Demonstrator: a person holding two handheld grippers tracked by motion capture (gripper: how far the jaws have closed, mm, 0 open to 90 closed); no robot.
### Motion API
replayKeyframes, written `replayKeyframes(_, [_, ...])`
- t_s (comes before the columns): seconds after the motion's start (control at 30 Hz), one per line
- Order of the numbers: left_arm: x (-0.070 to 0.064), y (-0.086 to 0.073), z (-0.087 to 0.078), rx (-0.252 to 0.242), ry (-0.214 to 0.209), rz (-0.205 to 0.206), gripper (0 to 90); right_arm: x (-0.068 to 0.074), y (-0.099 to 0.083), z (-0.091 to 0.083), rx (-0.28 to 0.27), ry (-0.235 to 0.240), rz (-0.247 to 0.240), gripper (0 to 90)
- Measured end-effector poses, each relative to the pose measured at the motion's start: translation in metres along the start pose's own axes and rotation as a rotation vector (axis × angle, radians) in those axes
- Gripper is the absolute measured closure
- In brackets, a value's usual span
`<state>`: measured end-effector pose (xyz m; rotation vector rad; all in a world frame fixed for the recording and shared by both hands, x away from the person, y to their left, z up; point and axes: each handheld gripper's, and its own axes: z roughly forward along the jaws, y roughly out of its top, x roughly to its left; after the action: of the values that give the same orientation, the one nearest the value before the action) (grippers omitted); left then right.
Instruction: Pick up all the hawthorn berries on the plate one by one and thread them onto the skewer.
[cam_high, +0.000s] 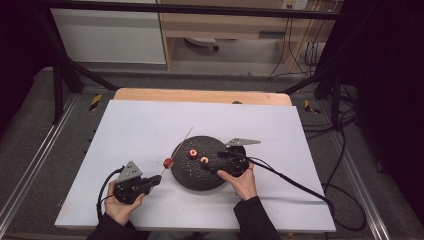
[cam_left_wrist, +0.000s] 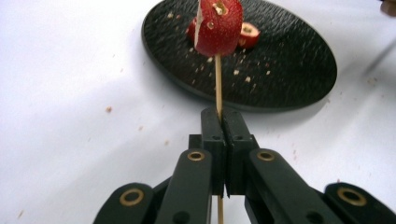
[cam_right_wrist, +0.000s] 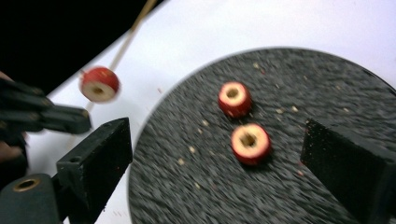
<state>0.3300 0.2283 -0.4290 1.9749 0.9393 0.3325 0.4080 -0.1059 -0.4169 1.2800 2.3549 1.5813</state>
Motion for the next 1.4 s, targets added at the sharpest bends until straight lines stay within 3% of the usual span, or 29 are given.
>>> replayKeyframes(0.5, [0.013, -0.014, -0.009, 0.018, -0.002, -0.008, 88.5, 0.006, 0.035, 0.013, 0.294, -0.110, -0.184, 12.2])
replayKeyframes(0.87, [0.012, -0.014, -0.008, 0.024, 0.000, 0.000, 88.6, 0.013, 0.056, 0.039, 0.476, -0.177, -0.250, 23.7])
replayKeyframes(1.0, [0.012, -0.015, -0.008, 0.027, 0.001, 0.004, 88.6, 0.013, 0.058, 0.048, 0.525, -0.176, -0.255, 30.8])
replayKeyframes(1.13, [0.011, -0.015, -0.007, 0.030, 0.005, 0.006, 88.6, 0.010, 0.058, 0.056, 0.551, -0.177, -0.222, 36.0])
replayKeyframes(1.4, [0.011, -0.015, -0.007, 0.030, 0.005, 0.006, 88.6, 0.005, 0.057, 0.062, 0.567, -0.177, -0.209, 43.2])
